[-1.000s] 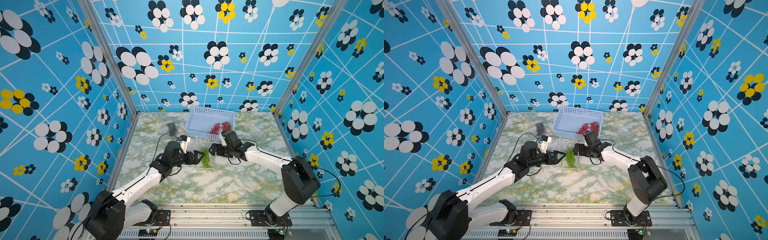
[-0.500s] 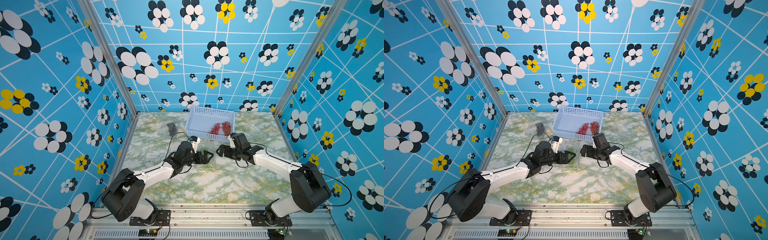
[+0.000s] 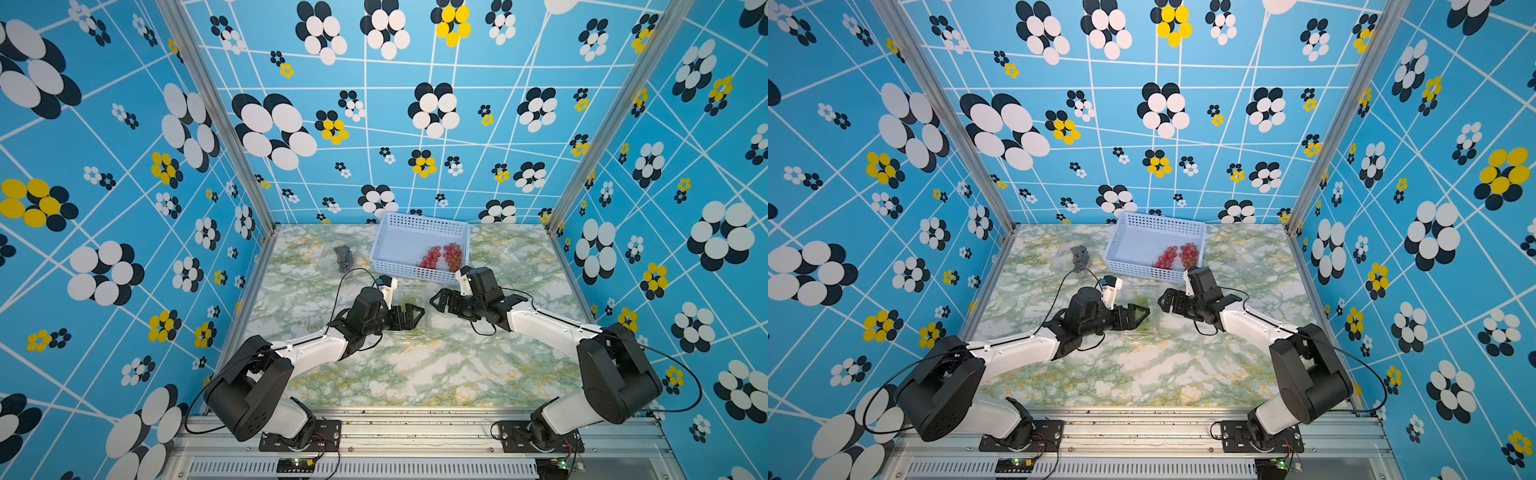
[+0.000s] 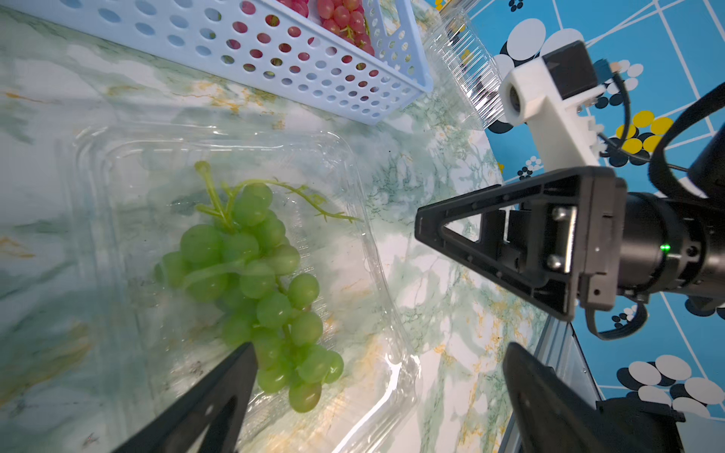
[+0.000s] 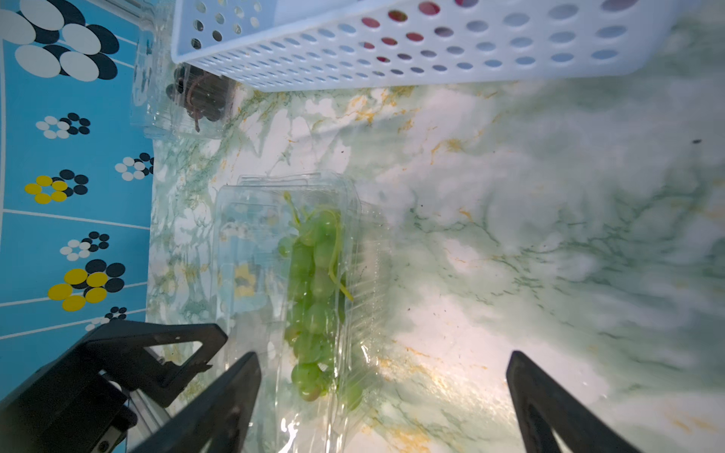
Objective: Pack grapes into containers
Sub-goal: Close the packing box at the center of the board.
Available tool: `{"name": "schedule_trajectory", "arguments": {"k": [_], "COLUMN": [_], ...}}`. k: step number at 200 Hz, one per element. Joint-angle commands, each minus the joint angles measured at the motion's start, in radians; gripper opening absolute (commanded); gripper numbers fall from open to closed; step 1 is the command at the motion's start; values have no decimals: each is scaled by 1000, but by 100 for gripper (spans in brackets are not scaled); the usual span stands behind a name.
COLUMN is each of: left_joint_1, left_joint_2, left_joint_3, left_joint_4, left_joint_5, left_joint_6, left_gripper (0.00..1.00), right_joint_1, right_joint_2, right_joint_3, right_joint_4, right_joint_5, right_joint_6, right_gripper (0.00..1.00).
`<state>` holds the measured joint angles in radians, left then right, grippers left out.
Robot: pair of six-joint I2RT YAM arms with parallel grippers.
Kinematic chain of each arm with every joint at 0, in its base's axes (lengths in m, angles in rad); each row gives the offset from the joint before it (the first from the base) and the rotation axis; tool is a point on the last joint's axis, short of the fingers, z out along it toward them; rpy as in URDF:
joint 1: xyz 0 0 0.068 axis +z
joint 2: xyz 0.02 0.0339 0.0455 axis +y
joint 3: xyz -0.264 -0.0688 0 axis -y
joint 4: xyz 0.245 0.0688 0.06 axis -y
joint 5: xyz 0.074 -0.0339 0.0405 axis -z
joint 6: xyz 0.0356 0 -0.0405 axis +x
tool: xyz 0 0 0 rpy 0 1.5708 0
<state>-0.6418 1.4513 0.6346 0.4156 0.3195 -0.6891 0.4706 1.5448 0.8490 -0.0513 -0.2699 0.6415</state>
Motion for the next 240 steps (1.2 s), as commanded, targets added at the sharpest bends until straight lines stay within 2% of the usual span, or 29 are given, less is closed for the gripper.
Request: {"name": "schedule_trajectory", "arguments": {"k": [1,93,147,240], "left_joint_1": [-4,0,7,102], "left_joint_2": [-5,-79,-116,-279], "left_joint_3": [-24,-44,-49,-103], "left_joint_4": [9,-49,-92,-208], "left_joint_5": [-20,-43,-51,-42], "left_joint_6": [-2,11,15,15], "left_gripper": [100,99,100,99], "right_joint_1": [8,51,81,169], "right_joint_2": [26,100,138,224], "right_joint_3": [-18,27,50,81], "right_joint_4": [55,88,121,186], "right_joint_5": [-46,-55,-67,-50], "right_joint_6": [31,53,72,134], "right_gripper": [99,99,95,86]}}
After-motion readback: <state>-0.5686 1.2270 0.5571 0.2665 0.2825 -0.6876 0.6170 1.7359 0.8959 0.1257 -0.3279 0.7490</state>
